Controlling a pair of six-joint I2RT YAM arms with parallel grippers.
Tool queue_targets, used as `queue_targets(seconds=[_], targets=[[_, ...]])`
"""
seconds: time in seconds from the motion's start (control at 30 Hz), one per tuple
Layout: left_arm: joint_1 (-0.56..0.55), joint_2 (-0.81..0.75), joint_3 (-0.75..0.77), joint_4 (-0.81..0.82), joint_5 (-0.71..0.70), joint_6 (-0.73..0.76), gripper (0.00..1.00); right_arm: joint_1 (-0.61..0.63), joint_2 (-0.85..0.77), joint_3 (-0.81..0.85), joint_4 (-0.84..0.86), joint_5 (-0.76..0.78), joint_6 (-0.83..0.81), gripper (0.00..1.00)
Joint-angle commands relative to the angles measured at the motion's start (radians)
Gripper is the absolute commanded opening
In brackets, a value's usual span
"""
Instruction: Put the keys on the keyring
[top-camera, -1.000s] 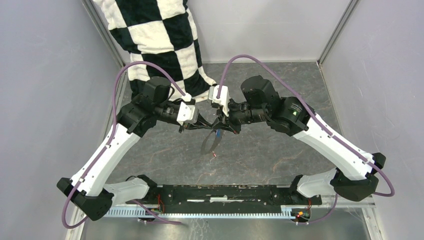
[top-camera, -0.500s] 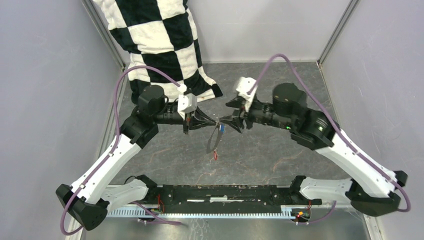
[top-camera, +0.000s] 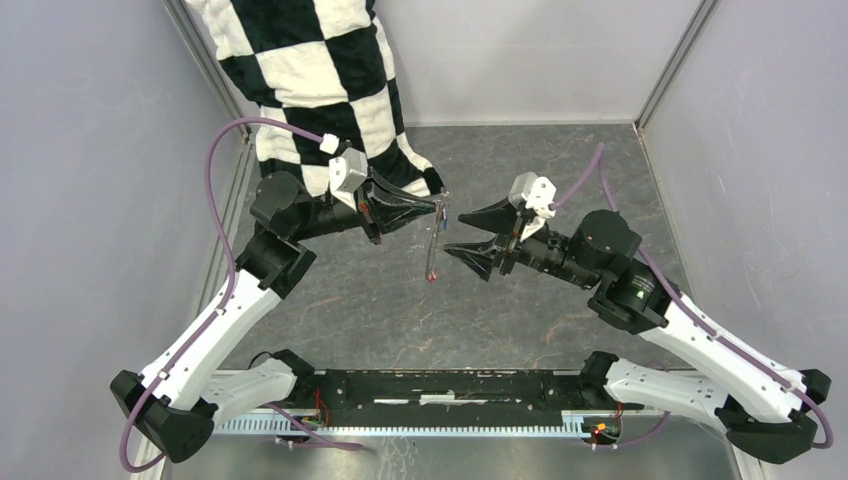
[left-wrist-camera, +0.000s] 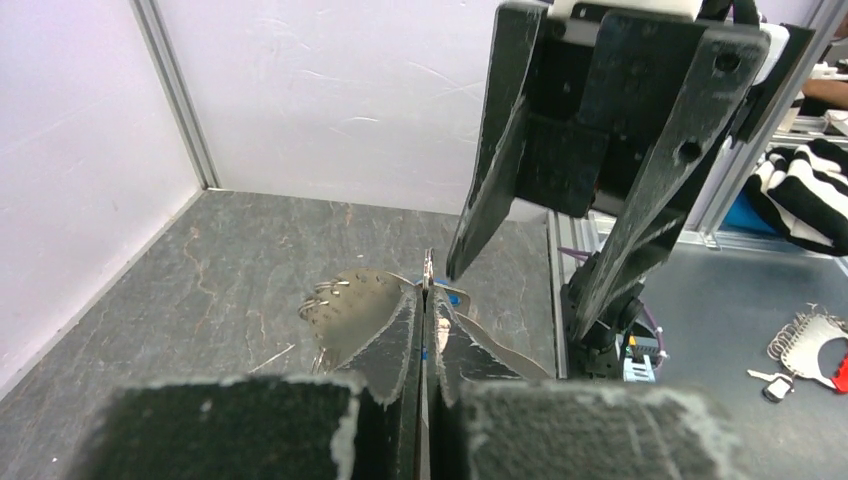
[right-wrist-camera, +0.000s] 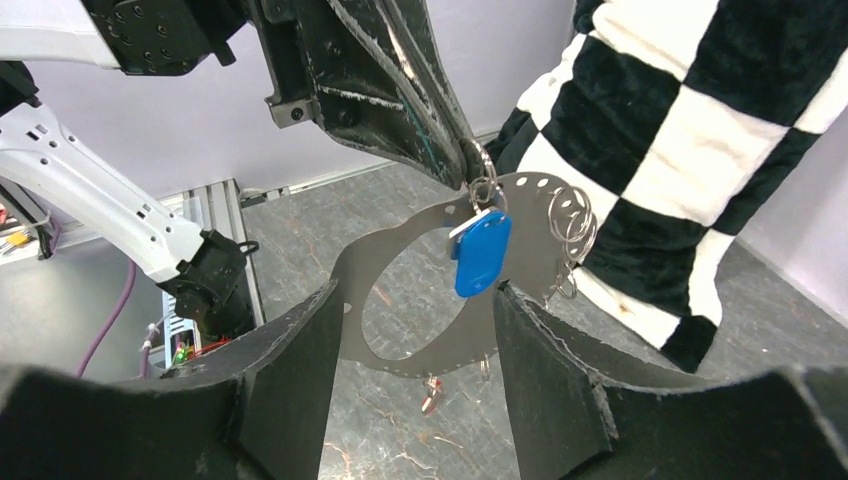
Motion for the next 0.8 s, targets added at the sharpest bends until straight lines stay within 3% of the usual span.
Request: queue_targets(seconds=[0.0, 0.4, 0.77], targets=[[0.002, -0.024, 0.024, 0.105, -0.031, -0.097, 0.02, -0.003, 0.014, -0.009, 0.116, -0.011, 0.028, 0.62], [0.001, -0.039, 0.014, 0.123, -0.019, -0.119, 0.02, -0.002, 0.036, -0.046, 0.25, 0.012, 0.029, 0.48], [0.001, -0.035, 0.018, 0.133, 0.06, -0.132, 0.02, -0.002, 0.046, -0.051, 0.251, 0.033, 0.006, 0.45]])
